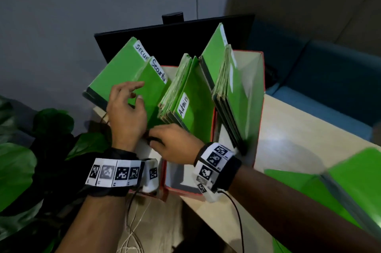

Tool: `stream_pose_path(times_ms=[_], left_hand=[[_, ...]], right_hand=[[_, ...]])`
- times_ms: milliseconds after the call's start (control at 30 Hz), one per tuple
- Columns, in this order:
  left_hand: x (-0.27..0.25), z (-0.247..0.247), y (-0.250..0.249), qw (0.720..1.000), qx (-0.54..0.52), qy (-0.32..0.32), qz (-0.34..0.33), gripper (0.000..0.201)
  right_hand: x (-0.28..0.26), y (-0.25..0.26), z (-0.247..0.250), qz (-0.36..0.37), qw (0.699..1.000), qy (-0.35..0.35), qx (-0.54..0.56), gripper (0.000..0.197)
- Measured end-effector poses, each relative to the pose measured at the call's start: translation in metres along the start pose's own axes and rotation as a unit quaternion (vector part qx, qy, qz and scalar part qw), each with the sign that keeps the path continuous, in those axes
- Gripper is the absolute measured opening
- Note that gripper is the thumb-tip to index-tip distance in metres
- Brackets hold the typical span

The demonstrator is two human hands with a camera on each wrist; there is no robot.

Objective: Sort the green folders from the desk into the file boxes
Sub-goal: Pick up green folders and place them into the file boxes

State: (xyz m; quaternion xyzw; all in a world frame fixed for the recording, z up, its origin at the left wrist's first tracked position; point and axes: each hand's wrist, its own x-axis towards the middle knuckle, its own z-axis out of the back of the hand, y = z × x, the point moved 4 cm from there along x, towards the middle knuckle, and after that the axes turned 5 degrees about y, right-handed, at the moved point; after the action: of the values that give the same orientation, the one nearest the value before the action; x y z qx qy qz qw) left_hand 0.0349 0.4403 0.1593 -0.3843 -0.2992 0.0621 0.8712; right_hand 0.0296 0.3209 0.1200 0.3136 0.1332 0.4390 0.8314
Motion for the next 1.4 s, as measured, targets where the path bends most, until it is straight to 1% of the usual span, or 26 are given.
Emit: stream_pose_path(times_ms=[67,133,233,300,367,433,500,533,700,800,867,967,1033,1067,1100,1200,1267,1367,1400], left_hand=[[-0.001,-0.020,-0.024,0.998,-0.020,0.033,-0.042,0.032],[-0.008,-0.044,-0.047,0.993,-0.048,0.070,-0.078,0.031],[-0.028,-0.081,-0.081,0.981,-0.093,0.116,-0.124,0.029],[-0.047,-0.108,-0.103,0.969,-0.127,0.141,-0.158,0.024],[-0.068,-0.137,-0.124,0.956,-0.158,0.181,-0.170,0.024],[-0.091,-0.168,-0.142,0.943,-0.177,0.223,-0.173,0.025],[-0.113,-0.199,-0.154,0.930,-0.192,0.265,-0.168,0.027],[-0.124,-0.215,-0.158,0.923,-0.198,0.286,-0.165,0.029],[-0.184,-0.286,-0.158,0.881,-0.161,0.417,-0.157,0.030],[-0.217,-0.319,-0.145,0.854,-0.113,0.489,-0.135,0.028],[-0.235,-0.338,-0.131,0.833,-0.050,0.541,-0.108,0.029],[-0.260,-0.356,-0.112,0.782,0.035,0.620,-0.063,0.035],[-0.273,-0.364,-0.102,0.752,0.077,0.653,-0.036,0.037],[-0.278,-0.367,-0.099,0.743,0.095,0.662,-0.031,0.037],[-0.281,-0.371,-0.097,0.739,0.108,0.664,-0.029,0.036],[-0.285,-0.379,-0.095,0.748,0.124,0.652,-0.023,0.031],[-0.287,-0.381,-0.096,0.751,0.126,0.648,-0.013,0.030],[-0.288,-0.383,-0.097,0.753,0.124,0.646,0.010,0.024],[-0.288,-0.384,-0.095,0.750,0.118,0.651,0.026,0.026]], right_hand=[[-0.027,-0.010,0.021,-0.012,0.999,-0.028,0.008,0.014],[-0.059,-0.029,0.043,-0.040,0.995,-0.090,0.027,0.019],[-0.113,-0.065,0.074,-0.092,0.976,-0.178,0.082,0.022],[-0.153,-0.092,0.089,-0.134,0.963,-0.223,0.063,0.021],[-0.194,-0.117,0.096,-0.169,0.949,-0.265,0.025,0.019],[-0.233,-0.139,0.096,-0.229,0.932,-0.279,0.021,0.018],[-0.267,-0.155,0.093,-0.299,0.915,-0.270,0.028,0.018],[-0.284,-0.160,0.092,-0.323,0.907,-0.267,0.028,0.018],[-0.356,-0.179,0.077,-0.384,0.879,-0.281,0.024,0.020],[-0.403,-0.193,0.062,-0.441,0.851,-0.283,0.043,0.023],[-0.441,-0.205,0.045,-0.495,0.820,-0.279,0.062,0.025],[-0.505,-0.219,0.015,-0.601,0.758,-0.245,0.067,0.029],[-0.542,-0.224,-0.002,-0.656,0.721,-0.213,0.068,0.030],[-0.556,-0.224,-0.010,-0.673,0.710,-0.196,0.069,0.029],[-0.567,-0.226,-0.017,-0.684,0.704,-0.179,0.069,0.027],[-0.581,-0.228,-0.032,-0.693,0.703,-0.139,0.072,0.026],[-0.581,-0.227,-0.036,-0.695,0.704,-0.132,0.069,0.029],[-0.579,-0.225,-0.037,-0.703,0.696,-0.134,0.064,0.031],[-0.579,-0.225,-0.038,-0.703,0.696,-0.132,0.062,0.031]])
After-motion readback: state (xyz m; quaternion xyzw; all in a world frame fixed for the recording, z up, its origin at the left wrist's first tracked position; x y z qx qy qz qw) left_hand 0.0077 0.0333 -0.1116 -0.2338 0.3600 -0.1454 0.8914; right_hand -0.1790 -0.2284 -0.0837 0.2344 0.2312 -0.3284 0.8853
